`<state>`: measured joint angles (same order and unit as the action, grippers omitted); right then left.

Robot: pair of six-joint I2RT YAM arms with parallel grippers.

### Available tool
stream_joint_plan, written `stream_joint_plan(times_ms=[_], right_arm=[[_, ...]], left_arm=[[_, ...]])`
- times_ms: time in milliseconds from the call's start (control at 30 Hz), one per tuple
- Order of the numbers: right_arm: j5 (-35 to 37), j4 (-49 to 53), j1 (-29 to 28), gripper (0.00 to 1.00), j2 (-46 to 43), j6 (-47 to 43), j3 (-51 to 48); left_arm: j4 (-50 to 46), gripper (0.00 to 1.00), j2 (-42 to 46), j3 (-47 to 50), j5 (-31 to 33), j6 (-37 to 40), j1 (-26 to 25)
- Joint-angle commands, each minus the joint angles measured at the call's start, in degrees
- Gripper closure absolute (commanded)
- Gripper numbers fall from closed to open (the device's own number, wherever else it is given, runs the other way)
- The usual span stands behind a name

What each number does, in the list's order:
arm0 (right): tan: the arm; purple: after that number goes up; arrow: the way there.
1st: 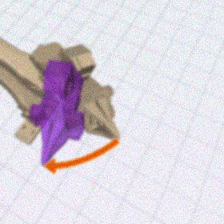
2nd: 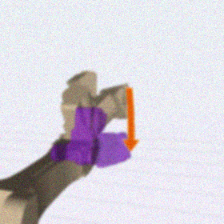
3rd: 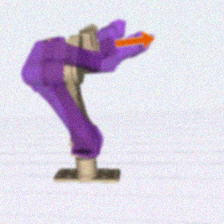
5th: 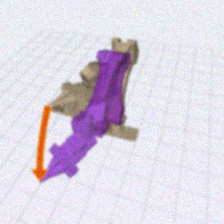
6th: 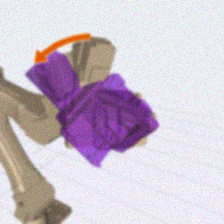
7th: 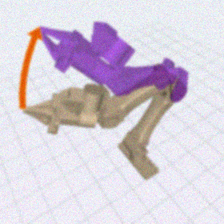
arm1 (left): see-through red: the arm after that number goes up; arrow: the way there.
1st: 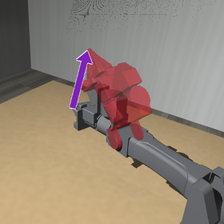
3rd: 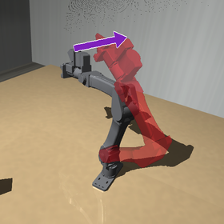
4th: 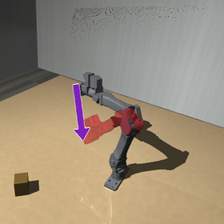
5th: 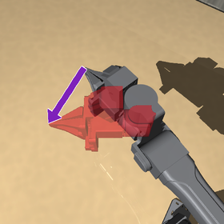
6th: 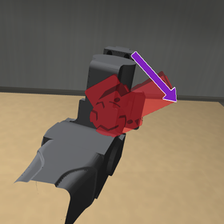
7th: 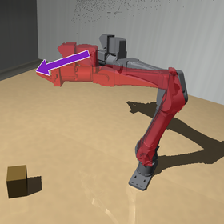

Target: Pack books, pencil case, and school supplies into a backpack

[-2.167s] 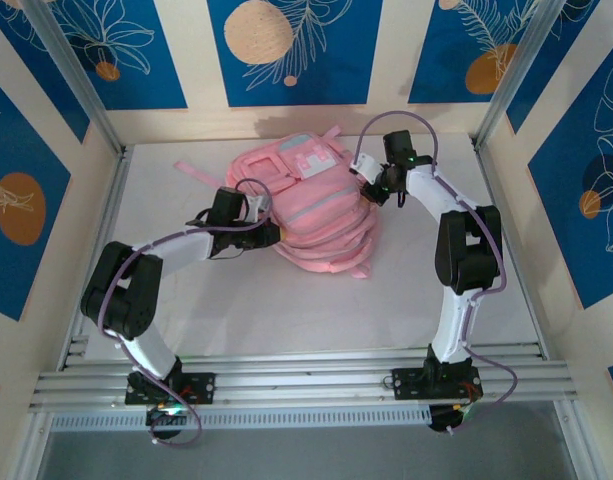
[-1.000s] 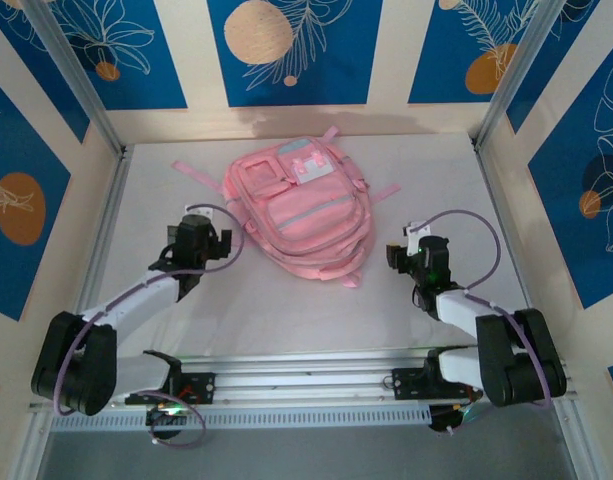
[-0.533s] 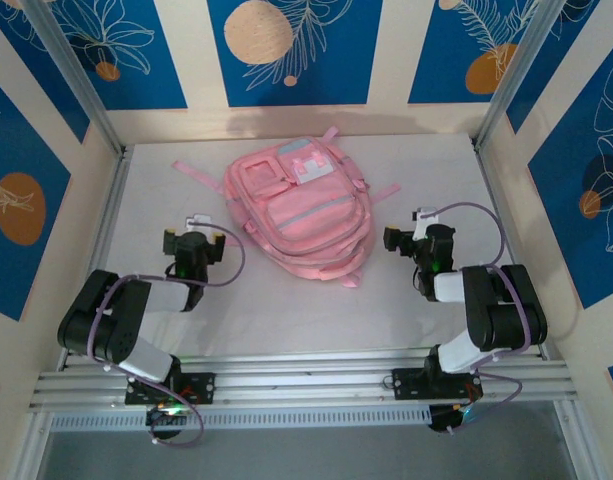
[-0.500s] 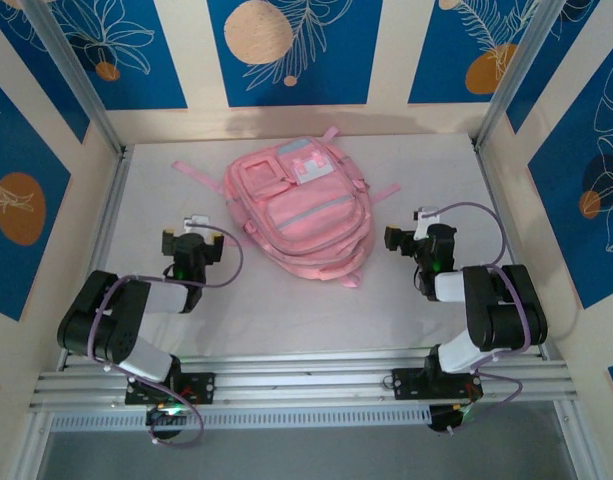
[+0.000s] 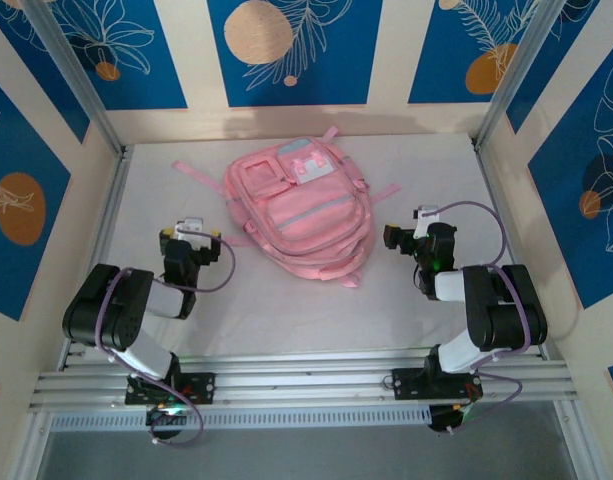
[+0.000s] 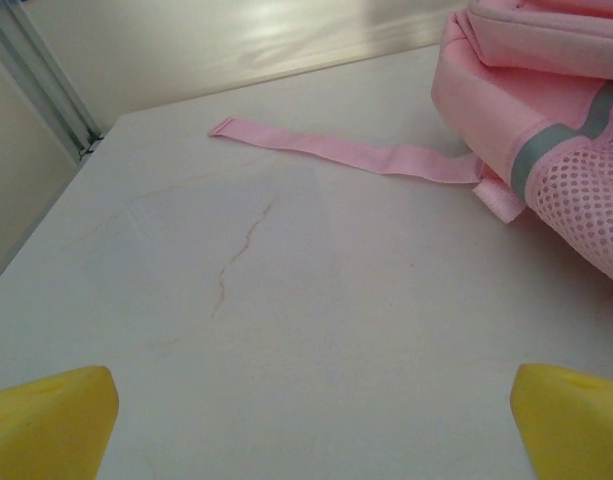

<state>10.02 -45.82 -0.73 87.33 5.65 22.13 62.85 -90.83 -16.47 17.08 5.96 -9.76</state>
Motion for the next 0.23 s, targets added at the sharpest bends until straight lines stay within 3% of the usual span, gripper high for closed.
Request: stream_joint_plan(times_ms=[0,200], right_arm=[[-1.21,-0.84,-0.06,0.01,-0.05,0.68,1.49],[-1.15,-1.10,-0.06,0.01,-0.14,0.68,1.33]], left_arm=[[-0.12,0.00,0.53,-1.16,-0.23,-0.87,0.31],[-2.38,0.00,0.58,-2.34,1.01,-1.74,0.61]])
